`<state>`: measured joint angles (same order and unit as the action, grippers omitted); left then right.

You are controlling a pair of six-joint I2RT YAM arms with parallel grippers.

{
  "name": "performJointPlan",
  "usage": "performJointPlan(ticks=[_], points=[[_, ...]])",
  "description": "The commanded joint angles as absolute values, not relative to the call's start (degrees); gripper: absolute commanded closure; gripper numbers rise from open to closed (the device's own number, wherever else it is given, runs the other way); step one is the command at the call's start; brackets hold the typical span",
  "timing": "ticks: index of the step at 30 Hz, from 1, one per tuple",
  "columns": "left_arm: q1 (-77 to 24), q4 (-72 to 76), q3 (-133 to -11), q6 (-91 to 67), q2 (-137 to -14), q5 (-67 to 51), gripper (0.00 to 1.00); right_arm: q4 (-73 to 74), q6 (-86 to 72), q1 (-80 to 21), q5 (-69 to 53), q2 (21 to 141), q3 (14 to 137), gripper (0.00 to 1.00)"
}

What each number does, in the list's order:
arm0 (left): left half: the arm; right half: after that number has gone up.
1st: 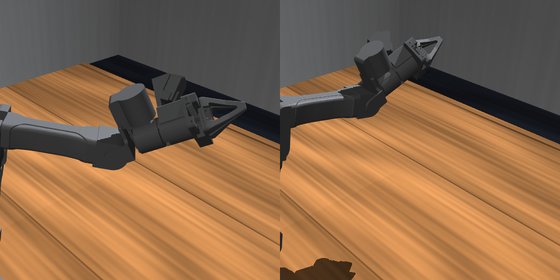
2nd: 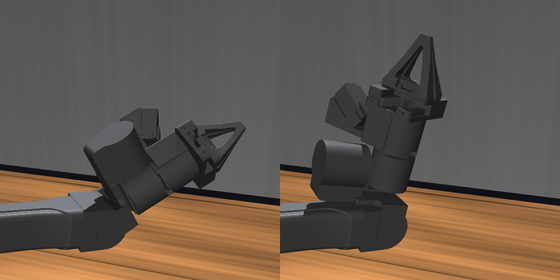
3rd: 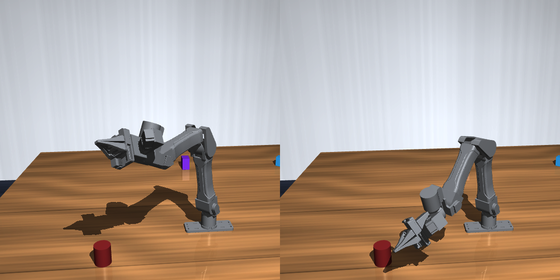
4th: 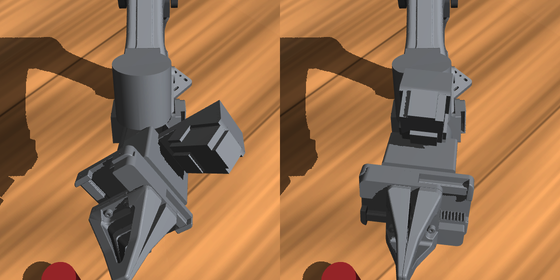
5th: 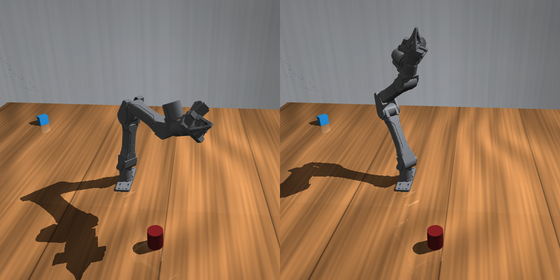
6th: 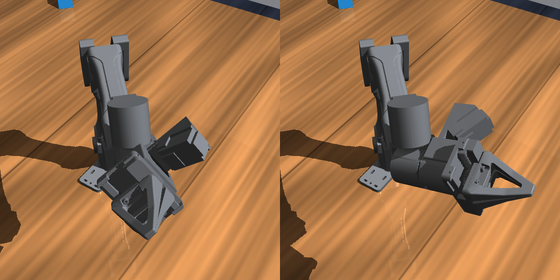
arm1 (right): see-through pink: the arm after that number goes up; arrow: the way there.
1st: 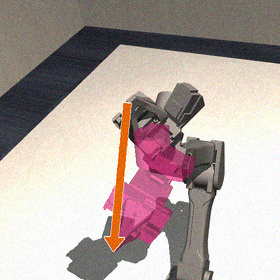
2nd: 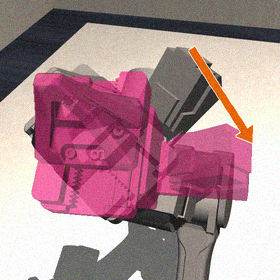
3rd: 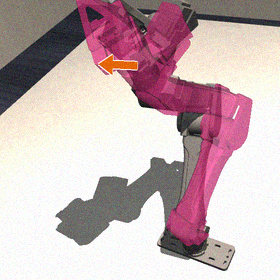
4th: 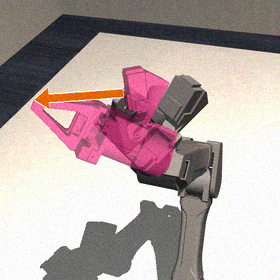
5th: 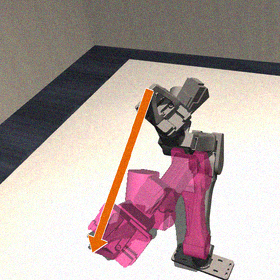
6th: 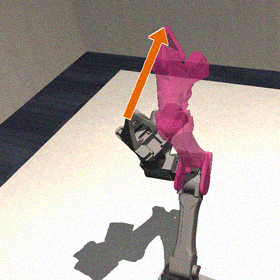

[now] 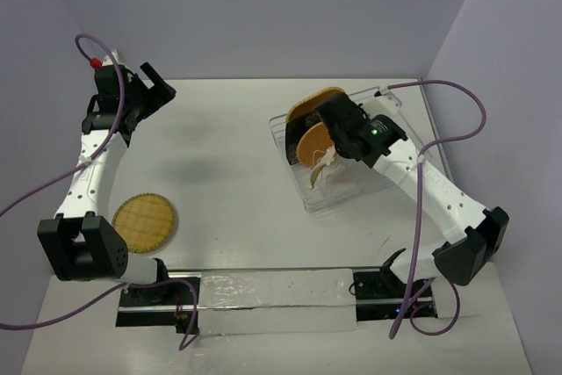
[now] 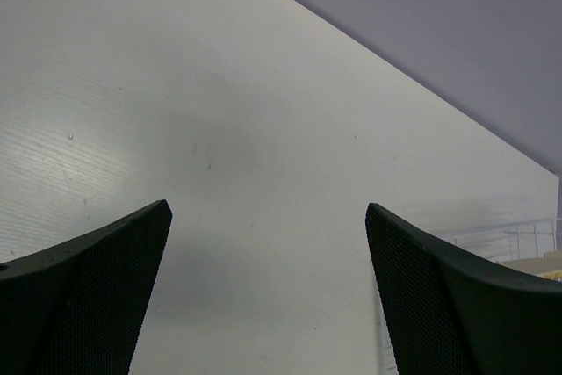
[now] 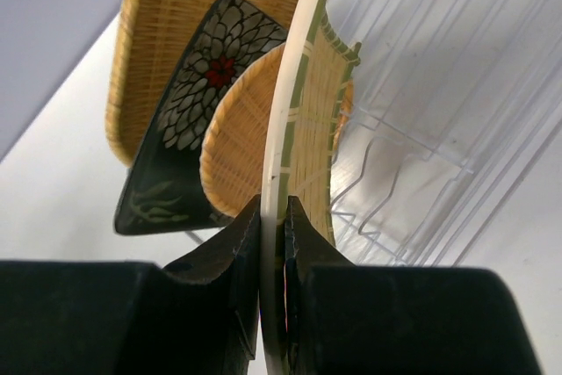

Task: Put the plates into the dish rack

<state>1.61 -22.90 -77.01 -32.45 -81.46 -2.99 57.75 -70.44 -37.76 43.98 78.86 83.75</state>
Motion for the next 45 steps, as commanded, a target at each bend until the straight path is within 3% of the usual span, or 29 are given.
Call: performJointPlan(ticks=[1,12,17,22,28,38,45], points=[[2.0,-20.7,-79.5,-32.1,-81.2,-4.1,0.01,49.0,-72.8,-38.9,40.6,73.4,83.4,1.00],[2.6,-22.8,-86.4,-29.5,-84.9,-2.7,0.01,53.2,-70.3,-37.2,41.3,65.9,86.6,1.00],[5.9,-21.8,-90.8,-28.5,-87.7,-7.8,0.01,58.7,-71.8,-36.8,43.2,64.3,88.1,1.00],[7.1,-22.6,-96.4,-24.8,-91.2,-3.7,0.01,68.4,-77.1,-36.6,41.3,66.6,91.3,1.00],[8.6,-22.2,-100.0,-21.7,-94.8,-3.0,0.01,68.2,-83.4,-36.5,39.3,68.3,88.5,1.00],[9.2,-18.4,-104.1,-19.5,-99.8,-5.6,0.01,74.2,-88.0,-36.3,42.1,77.3,96.4,1.00],[10.2,-17.6,-105.1,-19.1,-101.1,-7.0,0.01,77.0,-90.5,-36.3,42.0,77.5,96.9,1.00]])
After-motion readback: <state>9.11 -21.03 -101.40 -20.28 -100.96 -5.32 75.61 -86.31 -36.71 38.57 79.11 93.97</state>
